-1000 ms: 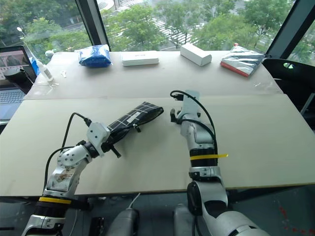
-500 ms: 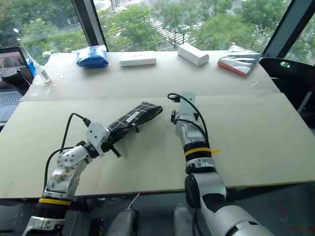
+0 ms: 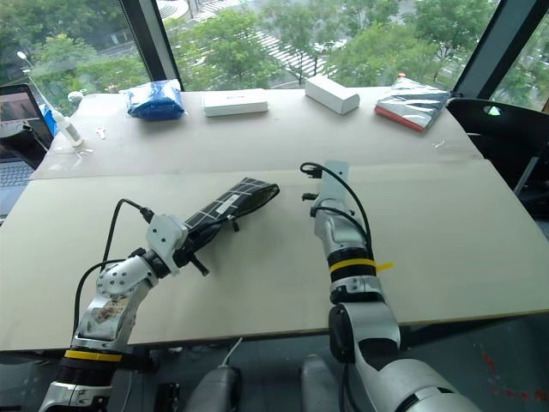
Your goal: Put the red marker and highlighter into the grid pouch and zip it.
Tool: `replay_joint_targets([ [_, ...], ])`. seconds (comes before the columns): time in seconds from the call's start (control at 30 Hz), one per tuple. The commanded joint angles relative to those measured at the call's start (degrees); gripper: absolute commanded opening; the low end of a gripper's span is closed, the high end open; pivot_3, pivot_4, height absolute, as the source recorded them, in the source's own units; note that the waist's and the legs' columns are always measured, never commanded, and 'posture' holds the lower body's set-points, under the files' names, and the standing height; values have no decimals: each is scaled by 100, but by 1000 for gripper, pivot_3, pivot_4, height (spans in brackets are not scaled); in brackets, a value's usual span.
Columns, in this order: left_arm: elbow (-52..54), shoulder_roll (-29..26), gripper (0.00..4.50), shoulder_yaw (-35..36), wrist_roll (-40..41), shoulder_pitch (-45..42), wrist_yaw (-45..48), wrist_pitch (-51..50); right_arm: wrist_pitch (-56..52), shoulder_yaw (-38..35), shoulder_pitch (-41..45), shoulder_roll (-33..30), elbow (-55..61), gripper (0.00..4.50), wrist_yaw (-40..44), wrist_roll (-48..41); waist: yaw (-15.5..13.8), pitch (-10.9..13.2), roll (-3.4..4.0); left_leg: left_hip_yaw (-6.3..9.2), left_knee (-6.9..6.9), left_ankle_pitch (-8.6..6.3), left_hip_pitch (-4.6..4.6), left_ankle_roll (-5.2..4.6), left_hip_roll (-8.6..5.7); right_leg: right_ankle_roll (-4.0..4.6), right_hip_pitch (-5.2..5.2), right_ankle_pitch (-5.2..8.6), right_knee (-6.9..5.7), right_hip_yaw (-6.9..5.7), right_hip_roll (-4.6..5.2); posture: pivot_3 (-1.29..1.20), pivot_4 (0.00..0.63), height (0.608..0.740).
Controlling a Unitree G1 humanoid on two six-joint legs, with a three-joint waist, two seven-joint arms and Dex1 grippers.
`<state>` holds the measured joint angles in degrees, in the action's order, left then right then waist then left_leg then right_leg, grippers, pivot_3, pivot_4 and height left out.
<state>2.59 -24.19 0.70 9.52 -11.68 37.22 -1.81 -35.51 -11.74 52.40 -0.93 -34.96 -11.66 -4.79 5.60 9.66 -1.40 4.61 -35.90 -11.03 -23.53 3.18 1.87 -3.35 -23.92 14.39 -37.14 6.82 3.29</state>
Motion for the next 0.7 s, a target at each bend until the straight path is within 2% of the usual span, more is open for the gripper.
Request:
replay_joint_targets([
  [0.03,155,-6,0,67,143,-106,10,-28,-347,27,-134,-34,232,555,415,-234,-1,0,0,0,0,0,0,0,0,0,0,0,0,0,0,0,150,740],
  [0.1,159,-5,0,67,166,-112,27,-38,-499,52,-156,-120,408,555,698,-348,0,0,0,0,1,0,0,0,0,0,0,0,0,0,0,0,150,740],
  [0.17,189,-12,0,63,212,-111,65,-70,-346,78,-178,-270,827,555,1332,-574,0,0,0,0,2,0,-1,0,0,0,-1,0,0,0,0,0,150,740],
  [0.27,274,-60,0,61,306,-87,160,-137,1019,1060,-500,-1179,1967,555,2922,-135,-1,6,8,-1,0,0,-16,0,-1,-1,-15,1,1,1,0,0,150,740],
  [0.37,304,-100,0,77,372,-84,241,-163,2581,1922,-877,-2098,2341,555,3652,701,-23,12,17,-2,-2,0,-29,0,-8,-5,-21,1,8,1,6,0,150,740],
  [0.53,300,-120,0,94,395,-110,294,-190,4841,2711,-1115,-3311,2136,555,4330,1688,-9,10,12,-2,0,0,-19,1,-3,-6,-12,2,12,0,3,0,150,740],
  [0.7,318,-114,0,87,419,-102,308,-191,6048,2923,-1108,-3677,1816,555,4425,2083,-18,12,9,-6,-1,0,-22,1,-4,-5,-16,1,11,8,4,0,150,740],
])
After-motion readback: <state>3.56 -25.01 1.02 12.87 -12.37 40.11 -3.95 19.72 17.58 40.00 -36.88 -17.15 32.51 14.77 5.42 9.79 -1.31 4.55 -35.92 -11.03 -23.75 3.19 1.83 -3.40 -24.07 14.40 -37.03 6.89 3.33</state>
